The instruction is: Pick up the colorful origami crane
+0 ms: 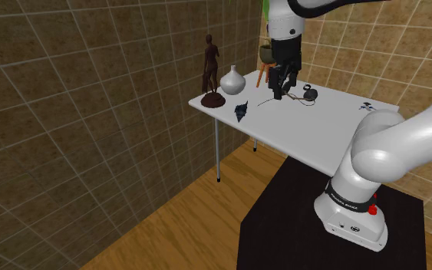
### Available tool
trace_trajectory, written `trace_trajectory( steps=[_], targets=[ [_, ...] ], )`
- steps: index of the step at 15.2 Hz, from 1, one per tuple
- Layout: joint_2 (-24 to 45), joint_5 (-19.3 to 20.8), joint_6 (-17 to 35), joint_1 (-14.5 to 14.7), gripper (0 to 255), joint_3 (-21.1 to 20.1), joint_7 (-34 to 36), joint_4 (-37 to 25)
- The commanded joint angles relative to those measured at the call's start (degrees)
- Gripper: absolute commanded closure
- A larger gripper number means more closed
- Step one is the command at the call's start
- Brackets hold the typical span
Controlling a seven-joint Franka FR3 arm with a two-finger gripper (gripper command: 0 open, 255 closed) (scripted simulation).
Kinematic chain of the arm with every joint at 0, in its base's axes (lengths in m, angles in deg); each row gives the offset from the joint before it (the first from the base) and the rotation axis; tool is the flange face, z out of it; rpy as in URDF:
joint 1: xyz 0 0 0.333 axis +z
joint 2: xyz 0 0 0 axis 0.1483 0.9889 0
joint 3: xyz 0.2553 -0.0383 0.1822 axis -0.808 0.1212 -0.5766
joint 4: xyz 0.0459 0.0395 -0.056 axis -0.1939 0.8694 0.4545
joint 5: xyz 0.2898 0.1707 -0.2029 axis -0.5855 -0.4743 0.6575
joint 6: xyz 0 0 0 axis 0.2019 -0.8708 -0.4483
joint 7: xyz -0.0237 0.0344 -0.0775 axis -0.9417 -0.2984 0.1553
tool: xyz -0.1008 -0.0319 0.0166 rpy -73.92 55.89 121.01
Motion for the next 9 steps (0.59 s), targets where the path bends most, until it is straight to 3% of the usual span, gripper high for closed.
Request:
trace_trajectory(
  steps=[1, 9],
  targets=[
    [0.0, 0.0, 0.0, 0.0, 0, 0.0, 0.0, 0.0],
    [12.9, 0.44, 16.41, -4.54, 0, 0.24, 9.22, 1.14]
  ],
)
